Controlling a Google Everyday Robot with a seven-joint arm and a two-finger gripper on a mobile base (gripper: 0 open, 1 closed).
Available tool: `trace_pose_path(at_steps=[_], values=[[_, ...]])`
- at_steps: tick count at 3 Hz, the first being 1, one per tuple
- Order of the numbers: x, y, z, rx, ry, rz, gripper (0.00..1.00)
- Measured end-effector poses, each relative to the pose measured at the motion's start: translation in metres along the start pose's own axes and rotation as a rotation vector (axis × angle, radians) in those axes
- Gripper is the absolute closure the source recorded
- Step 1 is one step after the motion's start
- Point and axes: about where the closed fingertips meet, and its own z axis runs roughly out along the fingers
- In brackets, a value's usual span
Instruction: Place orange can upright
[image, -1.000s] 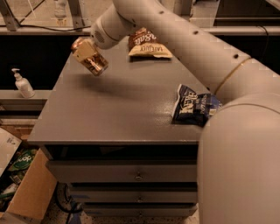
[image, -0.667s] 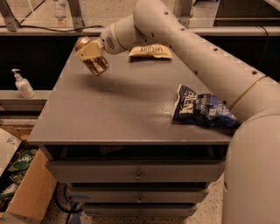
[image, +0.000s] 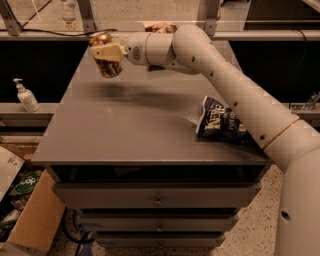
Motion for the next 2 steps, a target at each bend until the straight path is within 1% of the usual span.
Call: trace_pose_path(at_steps=[1,2], values=[[-0.01,0.0,0.008,-0.046,-0.079,-0.056,1.0],[-0.021,0.005,0.02,-0.102,-0.089,-0.147,1.0]])
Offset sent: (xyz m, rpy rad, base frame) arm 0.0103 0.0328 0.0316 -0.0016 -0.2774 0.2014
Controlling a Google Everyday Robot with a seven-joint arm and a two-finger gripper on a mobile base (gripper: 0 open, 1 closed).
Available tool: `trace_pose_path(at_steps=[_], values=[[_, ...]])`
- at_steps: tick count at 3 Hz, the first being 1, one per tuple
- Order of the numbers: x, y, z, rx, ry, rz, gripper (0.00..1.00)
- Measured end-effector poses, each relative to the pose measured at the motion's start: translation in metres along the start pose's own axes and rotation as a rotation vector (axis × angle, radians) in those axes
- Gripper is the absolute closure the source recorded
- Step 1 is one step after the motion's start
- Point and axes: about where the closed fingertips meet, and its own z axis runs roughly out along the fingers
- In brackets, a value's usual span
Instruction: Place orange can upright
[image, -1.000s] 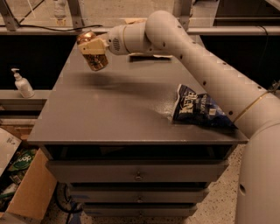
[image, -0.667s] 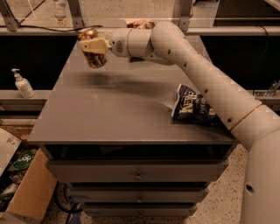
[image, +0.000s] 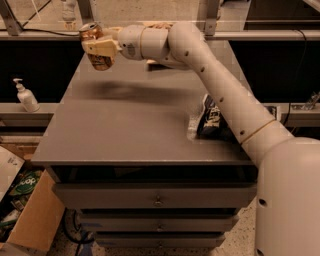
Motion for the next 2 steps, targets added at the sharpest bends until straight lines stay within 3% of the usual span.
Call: trace_pose_path(at_steps=[2], values=[[0.0,0.023,0.019,-0.138,0.107,-0.196,1.0]])
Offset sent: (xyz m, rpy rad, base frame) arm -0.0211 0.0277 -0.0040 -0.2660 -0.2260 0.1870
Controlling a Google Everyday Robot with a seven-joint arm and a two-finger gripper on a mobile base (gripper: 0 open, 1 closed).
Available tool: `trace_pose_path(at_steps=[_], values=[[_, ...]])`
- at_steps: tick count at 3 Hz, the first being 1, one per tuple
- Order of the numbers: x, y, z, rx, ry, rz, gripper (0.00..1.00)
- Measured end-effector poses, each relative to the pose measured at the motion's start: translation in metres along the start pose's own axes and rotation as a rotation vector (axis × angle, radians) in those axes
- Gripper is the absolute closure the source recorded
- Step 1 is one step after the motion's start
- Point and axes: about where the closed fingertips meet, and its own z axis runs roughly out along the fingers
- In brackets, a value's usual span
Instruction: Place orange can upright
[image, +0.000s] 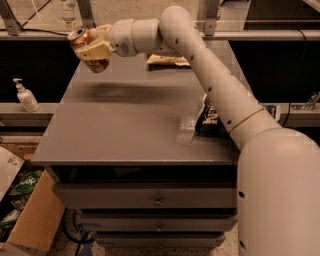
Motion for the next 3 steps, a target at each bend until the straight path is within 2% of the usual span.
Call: trace_pose_path(at_steps=[1,3], values=[[0.0,0.0,0.0,0.0,0.0,0.0,1.0],[-0.003,0.026,-0.01,0.055,0.066,0.014,1.0]])
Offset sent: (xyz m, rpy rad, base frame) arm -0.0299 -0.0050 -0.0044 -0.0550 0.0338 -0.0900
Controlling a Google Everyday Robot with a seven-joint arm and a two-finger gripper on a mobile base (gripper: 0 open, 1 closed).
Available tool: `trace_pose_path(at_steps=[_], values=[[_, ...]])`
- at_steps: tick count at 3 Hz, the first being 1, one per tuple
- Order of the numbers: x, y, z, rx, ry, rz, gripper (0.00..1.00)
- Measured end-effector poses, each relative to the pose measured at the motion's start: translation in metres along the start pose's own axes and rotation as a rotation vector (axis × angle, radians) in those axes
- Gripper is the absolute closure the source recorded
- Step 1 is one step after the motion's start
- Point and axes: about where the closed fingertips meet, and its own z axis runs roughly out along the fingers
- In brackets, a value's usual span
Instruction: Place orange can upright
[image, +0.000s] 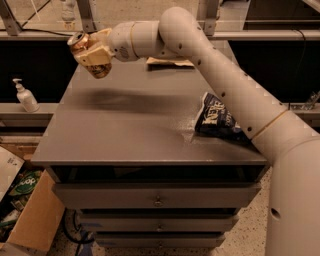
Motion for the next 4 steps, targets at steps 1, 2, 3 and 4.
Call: trace_pose_path(at_steps=[1,2,3,4], values=[[0.007,0.016,-0.013,0.039,0.02,0.031,1.0],[0.025,0.026,-0.02,0.074,-0.01,0.092,1.0],[0.038,0.03,-0.028,0.111,-0.057,0.146,1.0],[0.047,0.03,-0.037,0.13,-0.077,0.17,1.0]])
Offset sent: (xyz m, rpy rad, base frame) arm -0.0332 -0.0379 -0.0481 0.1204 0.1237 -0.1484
